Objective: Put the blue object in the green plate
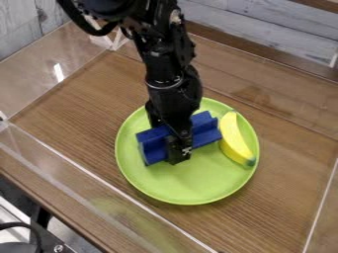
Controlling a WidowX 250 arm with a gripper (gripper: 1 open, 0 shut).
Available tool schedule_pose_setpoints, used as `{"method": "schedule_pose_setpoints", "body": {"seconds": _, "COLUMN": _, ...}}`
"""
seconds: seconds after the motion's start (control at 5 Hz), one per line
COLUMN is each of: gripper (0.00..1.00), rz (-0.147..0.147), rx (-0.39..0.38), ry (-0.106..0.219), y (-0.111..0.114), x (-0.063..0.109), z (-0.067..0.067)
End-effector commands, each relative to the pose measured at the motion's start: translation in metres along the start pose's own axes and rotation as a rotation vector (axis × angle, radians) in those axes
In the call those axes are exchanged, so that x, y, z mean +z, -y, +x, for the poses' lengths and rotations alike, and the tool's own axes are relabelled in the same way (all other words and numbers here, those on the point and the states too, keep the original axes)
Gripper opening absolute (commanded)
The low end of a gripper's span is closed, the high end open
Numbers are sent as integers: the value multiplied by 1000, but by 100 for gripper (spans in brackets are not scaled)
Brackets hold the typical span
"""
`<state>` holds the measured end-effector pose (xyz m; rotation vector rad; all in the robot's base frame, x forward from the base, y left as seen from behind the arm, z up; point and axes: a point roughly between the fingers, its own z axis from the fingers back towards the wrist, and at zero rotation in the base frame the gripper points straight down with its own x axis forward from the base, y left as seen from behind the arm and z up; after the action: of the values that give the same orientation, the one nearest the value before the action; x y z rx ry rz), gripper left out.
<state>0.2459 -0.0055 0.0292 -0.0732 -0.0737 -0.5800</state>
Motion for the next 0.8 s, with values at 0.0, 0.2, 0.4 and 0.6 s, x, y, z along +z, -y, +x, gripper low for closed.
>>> {"method": "schedule_pose_setpoints", "body": {"seconds": 0.0, "gripper": 0, "rz": 2, "rx": -8, "ry": 11, "y": 4, "x": 0, "z": 4}}
{"method": "schedule_pose_setpoints", "body": {"seconds": 0.2, "gripper": 0, "rz": -1, "rx": -3, "ry": 13, "y": 6, "x": -1, "z": 5}}
{"method": "schedule_pose_setpoints", "body": {"seconds": 0.4, "gripper": 0, "rz": -4, "rx": 2, "ry": 15, "y": 7, "x": -2, "z": 5}}
{"method": "schedule_pose_setpoints", "body": {"seconds": 0.6, "gripper": 0, "rz": -7, "rx": 7, "ry": 17, "y": 9, "x": -2, "z": 6}}
